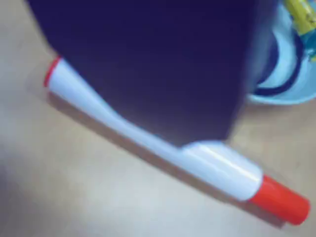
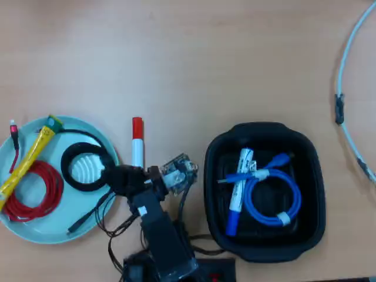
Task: Pick up the red pen and put it in the green bowl
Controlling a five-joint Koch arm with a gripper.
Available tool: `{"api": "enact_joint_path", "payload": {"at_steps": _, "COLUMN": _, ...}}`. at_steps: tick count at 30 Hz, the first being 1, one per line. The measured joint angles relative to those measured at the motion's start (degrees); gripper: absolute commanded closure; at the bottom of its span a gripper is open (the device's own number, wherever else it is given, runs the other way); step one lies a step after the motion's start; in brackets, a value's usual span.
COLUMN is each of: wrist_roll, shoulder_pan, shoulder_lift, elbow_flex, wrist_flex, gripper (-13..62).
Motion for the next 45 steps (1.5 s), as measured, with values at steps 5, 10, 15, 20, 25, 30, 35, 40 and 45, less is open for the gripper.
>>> {"api": "enact_joint_path", "payload": {"at_steps": 5, "wrist_roll": -19.34, "shoulder_pan": 2.99, "shoulder_lift": 0.00, "elbow_flex": 5.27, "wrist_flex": 0.00, "gripper": -7.7}}
{"api": "enact_joint_path", "payload": {"at_steps": 10, "wrist_roll": -28.30, "shoulder_pan": 3.69, "shoulder_lift": 0.00, "elbow_flex": 7.03, "wrist_flex": 0.00, "gripper": -7.8}}
{"api": "enact_joint_path", "payload": {"at_steps": 15, "wrist_roll": -28.48, "shoulder_pan": 4.83, "shoulder_lift": -0.09, "elbow_flex": 6.94, "wrist_flex": 0.00, "gripper": -7.7}}
{"api": "enact_joint_path", "payload": {"at_steps": 20, "wrist_roll": -28.48, "shoulder_pan": 7.29, "shoulder_lift": -3.16, "elbow_flex": 6.24, "wrist_flex": 0.09, "gripper": -7.7}}
{"api": "enact_joint_path", "payload": {"at_steps": 25, "wrist_roll": -28.39, "shoulder_pan": 8.53, "shoulder_lift": -15.56, "elbow_flex": -4.48, "wrist_flex": 0.00, "gripper": -7.7}}
{"api": "enact_joint_path", "payload": {"at_steps": 30, "wrist_roll": -27.60, "shoulder_pan": 8.26, "shoulder_lift": -24.17, "elbow_flex": -7.65, "wrist_flex": 0.18, "gripper": -7.7}}
{"api": "enact_joint_path", "payload": {"at_steps": 35, "wrist_roll": -19.51, "shoulder_pan": 5.89, "shoulder_lift": -29.00, "elbow_flex": -10.46, "wrist_flex": 0.70, "gripper": -7.6}}
{"api": "enact_joint_path", "payload": {"at_steps": 40, "wrist_roll": -10.55, "shoulder_pan": 3.69, "shoulder_lift": -35.86, "elbow_flex": -15.38, "wrist_flex": 1.93, "gripper": -7.6}}
{"api": "enact_joint_path", "payload": {"at_steps": 45, "wrist_roll": -6.24, "shoulder_pan": 3.60, "shoulder_lift": -38.06, "elbow_flex": -15.38, "wrist_flex": 2.11, "gripper": -7.6}}
